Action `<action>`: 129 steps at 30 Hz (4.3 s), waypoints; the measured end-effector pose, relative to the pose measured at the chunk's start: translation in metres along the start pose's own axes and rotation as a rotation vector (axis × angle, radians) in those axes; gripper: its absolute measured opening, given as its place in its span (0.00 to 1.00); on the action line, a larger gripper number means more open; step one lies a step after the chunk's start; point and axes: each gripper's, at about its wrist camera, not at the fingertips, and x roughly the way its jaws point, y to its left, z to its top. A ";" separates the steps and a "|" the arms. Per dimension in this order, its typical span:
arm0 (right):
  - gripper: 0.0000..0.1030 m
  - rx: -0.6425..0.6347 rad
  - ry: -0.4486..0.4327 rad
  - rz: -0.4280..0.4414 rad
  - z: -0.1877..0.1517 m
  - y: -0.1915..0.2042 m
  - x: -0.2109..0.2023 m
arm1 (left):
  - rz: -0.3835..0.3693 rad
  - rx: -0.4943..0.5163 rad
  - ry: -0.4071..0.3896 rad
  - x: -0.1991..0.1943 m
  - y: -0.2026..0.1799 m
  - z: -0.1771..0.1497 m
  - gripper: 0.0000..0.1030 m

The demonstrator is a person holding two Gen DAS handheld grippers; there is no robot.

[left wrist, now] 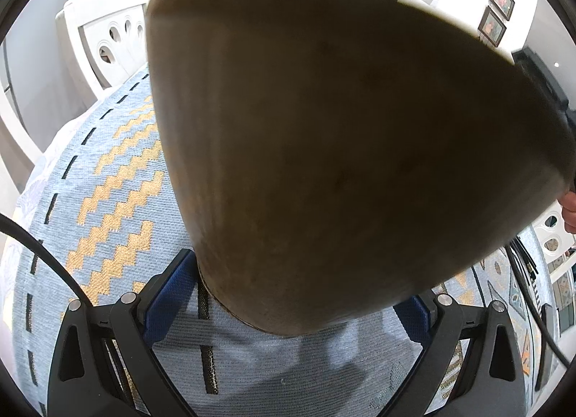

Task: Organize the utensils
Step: 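Move the right gripper to the chopsticks and grasp one black chopstick, then lift the black chopstick and drop it into the wooden holder, then return the right gripper to the chopsticks and grasp another black chopstick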

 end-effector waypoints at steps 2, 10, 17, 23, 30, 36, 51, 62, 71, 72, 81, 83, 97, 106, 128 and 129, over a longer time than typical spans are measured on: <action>0.39 0.023 0.005 -0.021 -0.007 -0.015 0.000 | 0.000 0.000 0.000 0.000 0.000 0.000 0.97; 0.27 0.090 0.003 -0.003 -0.008 -0.032 0.017 | 0.004 0.005 0.003 0.000 -0.002 0.000 0.97; 0.13 0.047 0.029 -0.079 -0.002 -0.023 0.039 | 0.003 0.004 0.003 0.000 -0.003 0.001 0.97; 0.12 -0.020 -0.074 -0.116 -0.018 -0.017 0.004 | 0.002 0.004 0.003 0.000 -0.003 0.001 0.97; 0.12 0.049 -0.279 -0.105 -0.052 -0.020 -0.082 | 0.002 0.004 0.003 -0.001 -0.003 0.001 0.97; 0.11 0.095 -0.427 -0.081 -0.084 -0.004 -0.145 | 0.003 0.005 0.004 -0.001 -0.003 0.001 0.97; 0.06 0.046 -0.701 0.073 -0.091 0.061 -0.254 | -0.005 -0.002 0.002 -0.003 -0.002 0.001 0.97; 0.06 0.019 -0.711 0.157 -0.080 0.086 -0.269 | -0.006 -0.003 0.002 -0.004 -0.001 0.001 0.97; 0.06 -0.068 -0.738 0.336 -0.045 0.146 -0.267 | -0.005 -0.002 0.002 -0.004 -0.001 0.001 0.97; 0.06 -0.087 -0.738 0.342 -0.042 0.154 -0.266 | -0.005 -0.002 0.002 -0.004 -0.001 0.001 0.97; 0.06 -0.258 -0.643 0.343 -0.024 0.227 -0.221 | -0.005 -0.002 0.002 -0.004 -0.001 0.001 0.97; 0.06 -0.268 -0.618 0.342 -0.022 0.233 -0.211 | -0.005 -0.002 0.002 -0.004 -0.001 0.001 0.97; 0.50 -0.216 -0.572 0.436 -0.017 0.214 -0.204 | 0.005 0.005 0.002 -0.004 -0.007 0.000 0.97; 0.50 -0.082 -0.590 0.323 -0.032 0.148 -0.214 | 0.004 0.005 0.003 -0.002 -0.007 0.000 0.97; 0.43 -0.031 -0.281 0.149 -0.045 0.083 -0.093 | 0.004 0.005 0.003 -0.002 -0.007 0.000 0.97; 0.42 -0.042 -0.259 0.144 -0.043 0.084 -0.082 | 0.004 0.005 0.003 -0.002 -0.008 0.000 0.97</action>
